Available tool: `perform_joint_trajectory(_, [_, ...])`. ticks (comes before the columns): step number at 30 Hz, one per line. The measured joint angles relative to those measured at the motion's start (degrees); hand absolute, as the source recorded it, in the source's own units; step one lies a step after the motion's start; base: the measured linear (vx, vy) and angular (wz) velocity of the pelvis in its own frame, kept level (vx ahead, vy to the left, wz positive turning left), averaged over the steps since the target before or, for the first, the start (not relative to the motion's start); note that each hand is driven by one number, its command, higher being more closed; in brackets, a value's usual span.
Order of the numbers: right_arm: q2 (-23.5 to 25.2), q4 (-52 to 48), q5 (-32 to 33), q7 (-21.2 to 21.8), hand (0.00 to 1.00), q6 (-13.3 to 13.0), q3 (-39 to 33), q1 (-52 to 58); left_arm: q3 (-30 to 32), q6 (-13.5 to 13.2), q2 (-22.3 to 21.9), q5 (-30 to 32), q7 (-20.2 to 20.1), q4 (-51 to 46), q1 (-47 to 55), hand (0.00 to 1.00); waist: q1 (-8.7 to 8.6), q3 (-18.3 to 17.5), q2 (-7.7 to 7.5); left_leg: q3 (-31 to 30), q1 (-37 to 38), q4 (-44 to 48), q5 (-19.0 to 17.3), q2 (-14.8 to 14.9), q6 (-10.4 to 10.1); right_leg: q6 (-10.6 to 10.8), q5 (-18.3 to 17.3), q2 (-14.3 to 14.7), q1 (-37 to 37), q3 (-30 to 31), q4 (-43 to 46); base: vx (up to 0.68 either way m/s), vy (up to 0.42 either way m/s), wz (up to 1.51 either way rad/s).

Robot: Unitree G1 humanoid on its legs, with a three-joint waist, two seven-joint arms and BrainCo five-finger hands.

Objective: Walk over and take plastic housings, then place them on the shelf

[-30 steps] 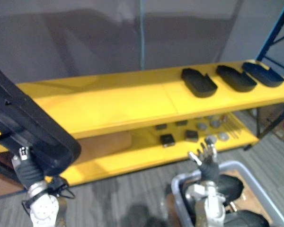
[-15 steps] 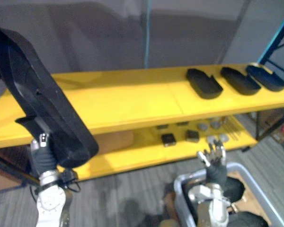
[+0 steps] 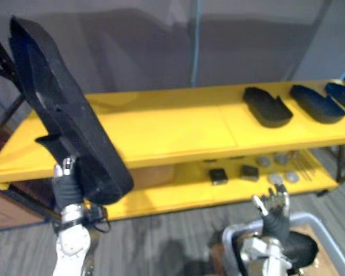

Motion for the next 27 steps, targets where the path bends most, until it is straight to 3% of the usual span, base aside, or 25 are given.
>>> perform_joint_trajectory(3, [-0.01,-0.75,0.05,-0.17,0.00,-2.03,-3.15,-0.08,-0.15,0.50,-1.79,-1.54,-0.60,1.65,0.22,1.00,0.00,0.62,0.37,3.48,-0.22,1.54,0.23,1.56,-1.18,0.48,-0.38,-0.25,4.01,0.19,-5.46,0.01,-0.033,0.20])
perform_joint_trajectory(4, [-0.62,-1.59,0.07,-0.52,0.00,-2.50,-4.61,-0.39,-0.52,0.51,-2.84,-1.87,-1.42,1.67,0.19,1.00,-0.19,1.25,1.50,4.55,0.17,-1.61,-1.07,1.69,-1.99,-0.49,-0.94,-0.39,3.96,0.57,-5.56,-0.02,0.046,0.23])
perform_joint_trajectory(5, [-1.97,-1.74,0.08,-0.82,0.00,-2.92,-5.22,-0.60,-1.15,0.48,-3.02,-2.07,-1.87,1.67,0.09,1.00,-0.36,1.82,2.54,4.62,1.74,-8.35,0.21,1.57,-3.38,-0.96,-1.32,-0.28,3.91,1.07,-5.47,-0.04,0.090,0.12])
perform_joint_trajectory(6, [-3.06,-1.71,0.07,-1.02,0.00,-2.91,-5.08,-0.65,-1.47,0.47,-3.08,-2.11,-1.97,1.78,0.20,1.00,-0.21,2.02,2.89,4.55,3.81,-12.31,0.55,1.18,-7.06,-1.12,-1.63,-0.38,3.91,1.58,-5.47,-0.02,0.124,-0.06])
perform_joint_trajectory(7, [-3.51,-1.73,0.07,-1.44,0.00,-2.91,-4.76,-0.67,-1.50,0.47,-3.05,-2.13,-2.04,1.82,0.16,1.00,-0.08,2.35,2.27,5.32,5.05,-13.43,0.76,0.45,-8.84,-0.99,-1.79,-1.02,4.00,2.70,-5.37,0.00,0.109,-0.25])
perform_joint_trajectory(10, [-3.03,-2.06,0.29,-3.08,0.00,-3.05,-2.79,-2.29,-1.35,0.21,-2.04,-2.01,-2.06,1.75,-0.27,1.00,0.14,3.46,0.55,6.29,5.81,-9.81,-2.24,0.53,-8.62,0.03,-2.48,-1.17,3.81,6.36,-5.10,-0.02,0.098,-0.53])
perform_joint_trajectory(12, [-2.57,-2.09,0.91,-3.50,0.00,-3.14,-2.77,-2.86,-1.32,0.20,-0.53,-1.88,-2.31,1.59,-0.45,1.00,0.15,4.04,-0.97,6.84,5.65,-6.08,-6.29,0.76,-8.90,0.58,-5.20,-1.62,2.95,10.24,-4.86,-0.04,0.095,-0.65])
perform_joint_trajectory(14, [-1.80,-2.09,2.24,-3.53,0.00,-3.45,-2.31,-2.51,-0.96,0.21,0.40,-1.76,-3.33,1.26,-0.49,1.00,-0.15,3.80,-1.46,8.87,5.74,-4.16,-8.54,0.76,-8.84,1.07,-6.24,-2.54,1.50,12.41,-4.78,0.00,0.125,-0.72])
perform_joint_trajectory(16, [-1.22,-2.01,2.24,-3.47,0.00,-3.45,-1.53,-1.52,-0.31,0.22,0.31,-0.90,-4.27,0.81,-0.94,1.00,-0.24,2.62,-0.58,11.94,5.96,-5.31,-8.99,1.02,-8.58,3.12,-2.55,-2.75,-2.95,11.60,-2.33,0.05,0.156,-0.90])
perform_joint_trajectory(18, [-0.63,-1.98,1.76,-3.26,0.00,-3.43,-0.42,-2.56,0.36,0.46,0.12,-0.92,-4.23,0.18,-2.29,1.00,-0.24,1.26,0.91,15.54,7.91,-8.30,-7.77,0.85,-8.18,3.10,2.90,-2.80,-6.80,7.28,-2.24,0.13,0.104,-1.13])
perform_joint_trajectory(21, [-0.54,-1.95,-0.48,-3.03,0.00,-3.01,1.60,-3.37,0.92,2.25,0.11,0.89,-4.05,-0.55,-2.65,1.00,-0.42,-0.70,1.53,16.99,10.90,-11.42,-7.38,0.78,-7.84,3.35,8.70,-2.40,-5.78,2.48,-9.02,0.16,0.011,-1.04])
perform_joint_trajectory(23, [-0.56,-1.92,-1.25,-2.62,0.00,-2.73,1.22,-3.68,0.92,3.31,0.25,2.04,-4.68,-0.66,-2.58,1.00,-0.30,-1.72,0.90,18.66,12.82,-13.72,-6.86,0.13,-8.07,3.58,10.53,-2.36,-5.36,1.60,-11.96,0.14,-0.015,-0.61])
perform_joint_trajectory(27, [-1.15,-1.91,-4.49,-1.96,0.00,-1.87,1.24,-5.86,1.10,5.67,1.01,5.47,-6.65,-0.61,-3.22,1.00,-1.09,-2.16,0.70,18.43,15.11,-17.58,-5.35,-0.88,-8.45,3.78,10.96,-2.13,-4.62,0.60,-13.25,0.09,-0.042,-0.21])
